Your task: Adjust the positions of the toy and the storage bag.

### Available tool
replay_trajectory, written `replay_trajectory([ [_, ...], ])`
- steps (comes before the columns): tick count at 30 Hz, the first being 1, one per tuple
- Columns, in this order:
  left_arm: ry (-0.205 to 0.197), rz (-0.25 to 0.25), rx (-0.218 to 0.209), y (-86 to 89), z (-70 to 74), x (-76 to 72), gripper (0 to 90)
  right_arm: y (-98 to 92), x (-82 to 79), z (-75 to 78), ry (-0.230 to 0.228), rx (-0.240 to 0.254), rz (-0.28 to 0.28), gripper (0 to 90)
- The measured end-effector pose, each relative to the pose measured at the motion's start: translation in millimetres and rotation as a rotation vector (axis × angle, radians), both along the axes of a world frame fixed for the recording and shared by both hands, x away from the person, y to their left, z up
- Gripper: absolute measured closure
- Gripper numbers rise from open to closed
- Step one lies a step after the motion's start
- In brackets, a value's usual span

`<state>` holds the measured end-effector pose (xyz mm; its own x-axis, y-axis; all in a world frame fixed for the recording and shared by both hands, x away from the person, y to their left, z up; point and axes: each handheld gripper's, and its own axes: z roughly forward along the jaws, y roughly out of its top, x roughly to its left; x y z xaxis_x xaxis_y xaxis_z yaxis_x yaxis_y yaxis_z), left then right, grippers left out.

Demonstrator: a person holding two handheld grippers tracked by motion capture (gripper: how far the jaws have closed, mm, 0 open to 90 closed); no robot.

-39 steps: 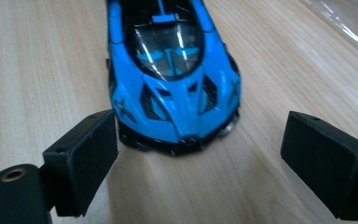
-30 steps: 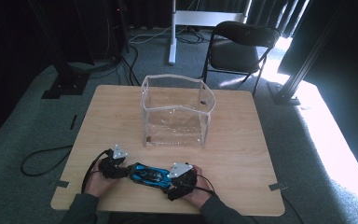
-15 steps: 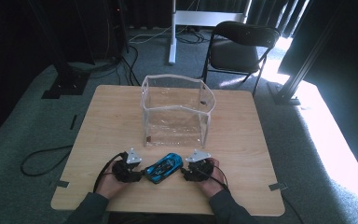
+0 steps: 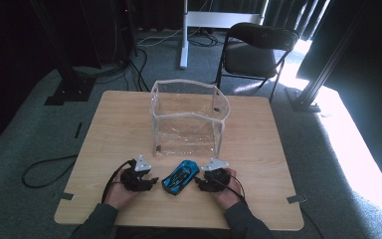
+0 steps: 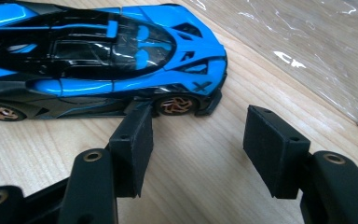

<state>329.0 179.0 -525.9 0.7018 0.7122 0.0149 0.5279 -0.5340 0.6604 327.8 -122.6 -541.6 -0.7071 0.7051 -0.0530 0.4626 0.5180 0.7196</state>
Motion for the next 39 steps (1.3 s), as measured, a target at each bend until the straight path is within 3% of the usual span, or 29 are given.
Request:
replay_trajectory([
  [6, 0.01, -0.061, 0.007, -18.7, -7.2, 3.2, 47.0, 1.3, -6.6, 1.0, -0.003, -0.017, 0.007, 40.5],
  [11, 0.011, -0.079, 0.002, -31.7, -7.0, 0.3, 53.3, -1.6, -8.7, 1.2, -0.006, -0.023, -0.002, 41.7],
  [15, 0.006, -0.157, -0.001, -53.8, -7.5, -8.9, 55.4, -5.0, -7.2, 1.6, -0.006, -0.026, -0.016, 41.3],
  [16, 0.005, -0.162, -0.007, -59.3, -7.8, -10.7, 57.1, -6.3, -7.2, 2.0, -0.009, -0.032, -0.021, 41.6],
  [17, 0.01, -0.177, -0.015, -63.9, -8.3, -12.0, 53.4, -10.4, -7.1, 3.5, -0.026, -0.062, -0.054, 42.5],
  [19, 0.016, -0.2, -0.036, -73.8, -9.3, -15.9, 54.1, -14.0, -6.8, 4.6, -0.029, -0.066, -0.071, 41.8],
  [20, 0.016, -0.208, -0.041, -78.4, -9.7, -17.9, 54.0, -23.6, -6.0, 7.8, -0.017, -0.023, -0.087, 41.5],
  [24, 0.031, -0.239, -0.098, -97.3, -12.6, -23.4, 52.3, -35.9, -7.6, 13.9, -0.023, 0.014, -0.119, 39.8],
  [28, 0.033, -0.247, -0.103, -119.3, -13.1, -26.8, 51.9, -42.5, -11.1, 17.9, -0.05, 0.012, -0.153, 39.7],
  [30, 0.035, -0.232, -0.104, -126.8, -12.9, -27.1, 49.6, -49.4, -12.7, 21.0, -0.051, 0.046, -0.169, 38.2],
  [33, 0.036, -0.229, -0.104, -127.6, -12.9, -25.0, 49.5, -57.0, -17.3, 24.2, -0.048, 0.084, -0.171, 34.6],
  [35, 0.037, -0.23, -0.107, -125.4, -13.0, -23.3, 49.5, -58.5, -25.8, 24.7, -0.042, 0.113, -0.162, 23.8],
  [36, 0.035, -0.23, -0.107, -123.9, -13.2, -22.5, 49.5, -58.5, -25.8, 24.7, -0.042, 0.113, -0.162, 23.8],
  [38, 0.038, -0.228, -0.11, -119.8, -13.0, -20.9, 48.2, -56.1, -33.4, 25.5, -0.05, 0.123, -0.145, 19.7],
  [39, 0.036, -0.229, -0.115, -117.1, -12.8, -20.5, 46.8, -51.4, -40.3, 25.8, -0.055, 0.129, -0.108, 18.0],
])
